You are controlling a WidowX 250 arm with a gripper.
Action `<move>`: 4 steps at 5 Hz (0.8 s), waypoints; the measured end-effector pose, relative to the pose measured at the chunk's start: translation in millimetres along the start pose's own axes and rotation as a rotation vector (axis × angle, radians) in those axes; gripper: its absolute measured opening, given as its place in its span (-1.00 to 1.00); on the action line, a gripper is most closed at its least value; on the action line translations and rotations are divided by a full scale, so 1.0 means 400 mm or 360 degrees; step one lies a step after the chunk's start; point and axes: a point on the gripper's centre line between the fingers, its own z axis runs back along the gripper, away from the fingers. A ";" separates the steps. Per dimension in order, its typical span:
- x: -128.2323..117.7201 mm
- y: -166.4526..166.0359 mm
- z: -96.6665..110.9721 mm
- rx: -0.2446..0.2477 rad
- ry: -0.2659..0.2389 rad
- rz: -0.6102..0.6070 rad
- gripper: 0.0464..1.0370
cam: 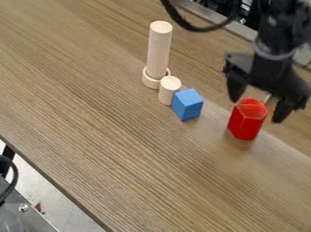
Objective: Move the red hexagon from the top of a block and put it on the table
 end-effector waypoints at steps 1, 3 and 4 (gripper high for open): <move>0.044 0.029 0.111 -0.0132 -0.0118 0.0059 0.93; 0.087 0.071 0.203 -0.0184 -0.0119 -0.0183 0.93; 0.086 0.071 0.202 -0.0183 -0.0116 -0.0183 0.93</move>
